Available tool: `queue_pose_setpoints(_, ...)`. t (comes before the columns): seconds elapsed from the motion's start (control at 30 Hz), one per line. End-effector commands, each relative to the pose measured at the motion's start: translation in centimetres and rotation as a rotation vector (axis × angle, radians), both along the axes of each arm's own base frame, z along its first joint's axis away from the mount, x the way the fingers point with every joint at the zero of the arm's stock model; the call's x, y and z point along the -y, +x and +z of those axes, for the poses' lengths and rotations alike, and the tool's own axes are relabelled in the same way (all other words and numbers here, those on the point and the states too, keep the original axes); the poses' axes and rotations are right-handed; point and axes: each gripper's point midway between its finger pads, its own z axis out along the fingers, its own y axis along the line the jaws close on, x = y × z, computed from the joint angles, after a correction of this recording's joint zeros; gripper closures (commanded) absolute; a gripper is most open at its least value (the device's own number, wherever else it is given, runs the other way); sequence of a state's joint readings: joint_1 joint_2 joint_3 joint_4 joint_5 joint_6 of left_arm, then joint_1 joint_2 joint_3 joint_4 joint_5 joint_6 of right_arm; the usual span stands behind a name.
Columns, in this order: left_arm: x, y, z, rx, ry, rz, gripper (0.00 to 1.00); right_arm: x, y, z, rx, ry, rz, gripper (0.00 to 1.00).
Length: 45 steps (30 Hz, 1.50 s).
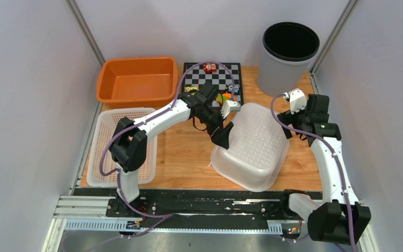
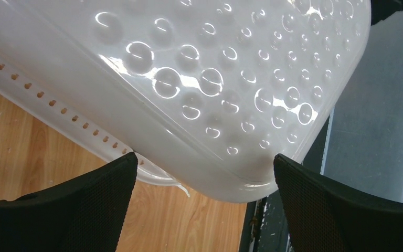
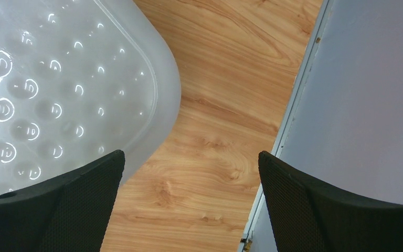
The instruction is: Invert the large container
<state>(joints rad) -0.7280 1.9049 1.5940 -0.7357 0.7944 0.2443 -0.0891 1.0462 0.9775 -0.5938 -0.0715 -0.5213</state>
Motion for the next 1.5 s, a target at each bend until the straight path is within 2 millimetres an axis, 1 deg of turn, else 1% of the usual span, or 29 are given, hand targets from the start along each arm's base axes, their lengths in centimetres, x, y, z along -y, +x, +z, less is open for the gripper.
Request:
queue_pose_setpoints(0.0, 2.0, 2.0, -1.0, 0.028, 0.018, 0.108, 0.0, -0.2, -0.6, 0.8, -0.021, 0.046, -0.045, 0.0)
queue_pose_setpoints(0.13, 2.0, 3.7, -1.1, 0.072, 0.035, 0.203, 0.0, -1.0, -2.3, 2.9, -0.02, 0.161, -0.05, 0.01)
queue_pose_setpoints(0.23, 2.2, 4.5, -0.9, 0.087, 0.033, 0.25, 0.0, -2.2, -3.6, 3.0, -0.05, 0.241, -0.033, 0.04)
queue_pose_setpoints(0.3, 2.4, 4.8, -0.9, 0.091, 0.031, 0.266, 0.0, -3.0, -4.3, 1.9, -0.095, 0.302, -0.028, 0.07)
queue_pose_setpoints(0.43, 2.7, 5.1, -1.2, 0.071, 0.033, 0.293, 0.0, -4.9, -4.8, -0.6, -0.187, 0.431, -0.014, 0.14)
queue_pose_setpoints(0.5, 2.7, 5.2, -1.2, 0.068, 0.034, 0.295, 0.0, -5.5, -4.8, -1.7, -0.231, 0.476, -0.024, 0.18)
queue_pose_setpoints(0.57, 2.7, 5.1, -1.2, 0.066, 0.031, 0.293, 0.0, -5.6, -4.7, -2.6, -0.267, 0.497, -0.042, 0.24)
queue_pose_setpoints(0.67, 2.8, 5.0, -1.0, 0.059, 0.025, 0.288, 0.0, -5.2, -4.5, -3.3, -0.289, 0.502, -0.066, 0.3)
queue_pose_setpoints(0.9, 3.6, 4.9, -1.7, 0.02, 0.023, 0.278, 0.0, -3.7, -3.2, -3.7, -0.274, 0.455, -0.102, 0.46)
queue_pose_setpoints(1.0, 4.1, 5.2, -1.6, 0.014, 0.02, 0.278, 0.0, -2.7, -2.4, -4.4, -0.287, 0.442, -0.119, 0.52)
queue_pose_setpoints(1.13, 5.0, 5.9, -1.1, 0.009, 0.0, 0.28, 0.0, -1.0, -0.7, -5.1, -0.29, 0.439, -0.148, 0.61)
queue_pose_setpoints(1.2, 5.6, 6.4, -0.8, 0.008, -0.013, 0.285, 0.0, -0.3, 0.3, -5.1, -0.288, 0.445, -0.161, 0.63)
queue_pose_setpoints(1.3, 6.4, 6.9, -0.8, -0.005, -0.021, 0.289, 0.0, 0.7, 1.8, -4.8, -0.279, 0.446, -0.174, 0.64)
queue_pose_setpoints(1.47, 7.1, 7.2, -0.3, -0.019, -0.044, 0.288, 0.0, 2.0, 4.0, -4.2, -0.248, 0.41, -0.184, 0.65)
